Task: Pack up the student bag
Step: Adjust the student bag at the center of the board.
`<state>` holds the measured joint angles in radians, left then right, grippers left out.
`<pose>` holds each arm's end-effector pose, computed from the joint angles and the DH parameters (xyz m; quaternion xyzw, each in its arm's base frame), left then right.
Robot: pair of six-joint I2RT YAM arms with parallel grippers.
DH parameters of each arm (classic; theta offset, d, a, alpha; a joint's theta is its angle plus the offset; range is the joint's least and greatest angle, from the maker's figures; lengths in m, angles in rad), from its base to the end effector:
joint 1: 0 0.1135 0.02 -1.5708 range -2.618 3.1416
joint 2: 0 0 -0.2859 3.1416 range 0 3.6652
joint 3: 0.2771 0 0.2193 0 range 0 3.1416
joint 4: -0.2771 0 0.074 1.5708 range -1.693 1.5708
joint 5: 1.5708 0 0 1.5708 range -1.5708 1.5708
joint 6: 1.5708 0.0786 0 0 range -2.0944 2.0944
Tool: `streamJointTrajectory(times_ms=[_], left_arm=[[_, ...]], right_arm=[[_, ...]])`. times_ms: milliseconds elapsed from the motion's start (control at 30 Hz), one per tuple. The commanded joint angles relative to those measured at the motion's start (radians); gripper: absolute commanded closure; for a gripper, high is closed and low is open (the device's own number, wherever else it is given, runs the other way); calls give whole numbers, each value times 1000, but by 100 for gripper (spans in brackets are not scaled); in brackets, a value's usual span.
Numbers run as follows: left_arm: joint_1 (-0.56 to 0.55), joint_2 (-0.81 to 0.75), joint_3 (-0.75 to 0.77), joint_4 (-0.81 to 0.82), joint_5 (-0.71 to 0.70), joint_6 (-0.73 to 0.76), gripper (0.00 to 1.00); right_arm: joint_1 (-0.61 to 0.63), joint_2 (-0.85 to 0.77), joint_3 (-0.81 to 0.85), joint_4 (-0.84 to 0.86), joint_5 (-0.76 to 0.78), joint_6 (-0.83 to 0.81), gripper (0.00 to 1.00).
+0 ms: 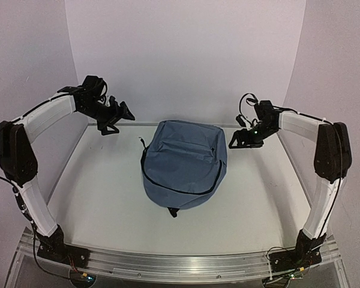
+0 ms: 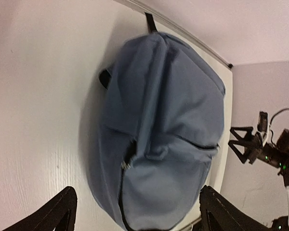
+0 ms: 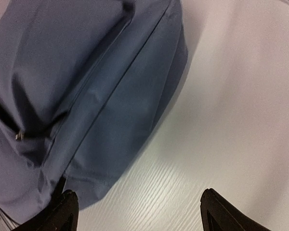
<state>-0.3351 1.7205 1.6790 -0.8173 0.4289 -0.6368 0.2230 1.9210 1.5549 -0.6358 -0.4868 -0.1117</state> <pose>0.3395 -0.1529 0.3373 -0.0643 0.9166 -0.3354 0.2080 0.3954 0.1274 0.2417 -0.2218 0.9072 0.2461 0.2591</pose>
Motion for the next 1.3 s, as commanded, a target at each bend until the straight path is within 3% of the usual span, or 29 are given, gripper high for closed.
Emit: streamJointTrajectory(times_ms=[0, 133, 233, 300, 433, 700, 967, 1267], left_arm=[[96, 136, 107, 186, 17, -17, 15], [112, 344, 265, 224, 99, -9, 22], [107, 470, 313, 310, 221, -59, 31], [103, 487, 272, 394, 265, -96, 33], [90, 444, 142, 465, 271, -109, 34], [25, 265, -134, 455, 264, -47, 34], [-103, 28, -423, 453, 202, -60, 37], [-156, -141, -572, 383, 84, -91, 36]], right_arm=[[1, 118, 134, 83, 166, 104, 14], [2, 263, 253, 119, 274, 104, 18], [7, 342, 353, 122, 125, 77, 28], [25, 387, 398, 123, 129, 43, 34], [48, 444, 445, 131, 112, 10, 42], [145, 441, 417, 133, 44, 4, 43], [182, 387, 309, 133, 33, -8, 36], [224, 243, 133, 135, 18, 33, 31]])
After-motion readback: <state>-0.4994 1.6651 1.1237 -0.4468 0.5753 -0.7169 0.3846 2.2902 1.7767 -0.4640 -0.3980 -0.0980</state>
